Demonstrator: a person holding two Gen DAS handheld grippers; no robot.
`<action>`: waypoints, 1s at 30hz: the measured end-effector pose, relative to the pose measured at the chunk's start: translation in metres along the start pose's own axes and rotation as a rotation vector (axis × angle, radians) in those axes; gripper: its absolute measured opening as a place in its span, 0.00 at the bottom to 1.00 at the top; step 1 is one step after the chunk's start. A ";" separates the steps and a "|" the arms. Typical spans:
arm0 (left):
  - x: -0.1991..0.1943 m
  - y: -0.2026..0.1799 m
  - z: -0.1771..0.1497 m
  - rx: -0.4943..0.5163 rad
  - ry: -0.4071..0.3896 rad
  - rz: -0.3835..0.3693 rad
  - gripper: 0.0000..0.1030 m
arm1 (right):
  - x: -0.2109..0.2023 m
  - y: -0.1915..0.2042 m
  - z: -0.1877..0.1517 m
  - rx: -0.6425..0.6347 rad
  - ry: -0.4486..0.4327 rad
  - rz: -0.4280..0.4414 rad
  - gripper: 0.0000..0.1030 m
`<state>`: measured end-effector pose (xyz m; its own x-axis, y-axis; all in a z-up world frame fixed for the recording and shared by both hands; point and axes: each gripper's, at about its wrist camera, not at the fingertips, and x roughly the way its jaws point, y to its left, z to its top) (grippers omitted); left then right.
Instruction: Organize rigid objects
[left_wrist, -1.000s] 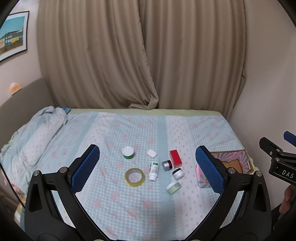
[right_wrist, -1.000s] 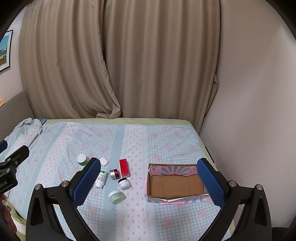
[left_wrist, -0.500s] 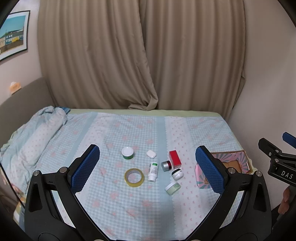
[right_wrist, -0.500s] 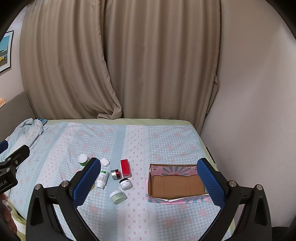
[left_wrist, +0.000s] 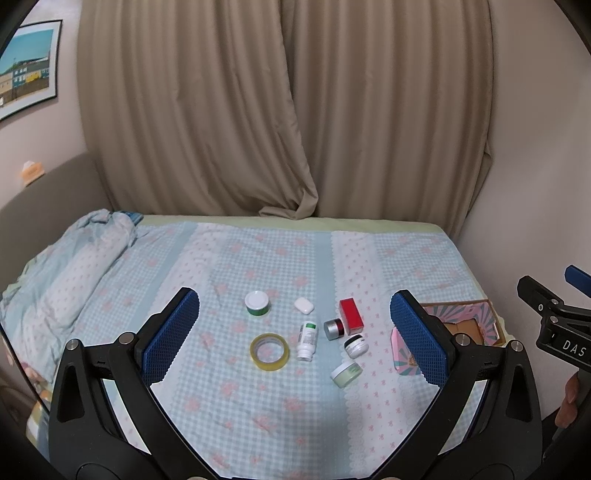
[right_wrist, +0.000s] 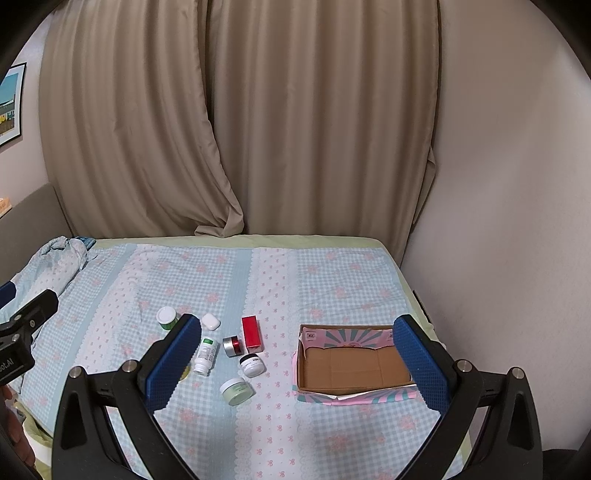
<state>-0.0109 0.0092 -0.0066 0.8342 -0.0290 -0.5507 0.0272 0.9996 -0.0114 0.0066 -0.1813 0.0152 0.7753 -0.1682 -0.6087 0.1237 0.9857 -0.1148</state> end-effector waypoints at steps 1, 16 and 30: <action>0.000 0.000 0.000 0.000 0.000 0.001 1.00 | 0.000 0.000 0.000 0.000 0.000 0.000 1.00; -0.002 -0.006 -0.003 0.001 -0.002 0.006 1.00 | 0.000 0.000 -0.001 0.001 0.005 0.007 1.00; 0.004 -0.010 0.005 0.002 0.007 0.030 1.00 | 0.004 -0.005 0.004 -0.002 -0.016 0.017 1.00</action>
<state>-0.0049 -0.0008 -0.0043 0.8306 0.0006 -0.5569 0.0036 1.0000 0.0066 0.0110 -0.1866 0.0164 0.7869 -0.1512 -0.5983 0.1094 0.9883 -0.1060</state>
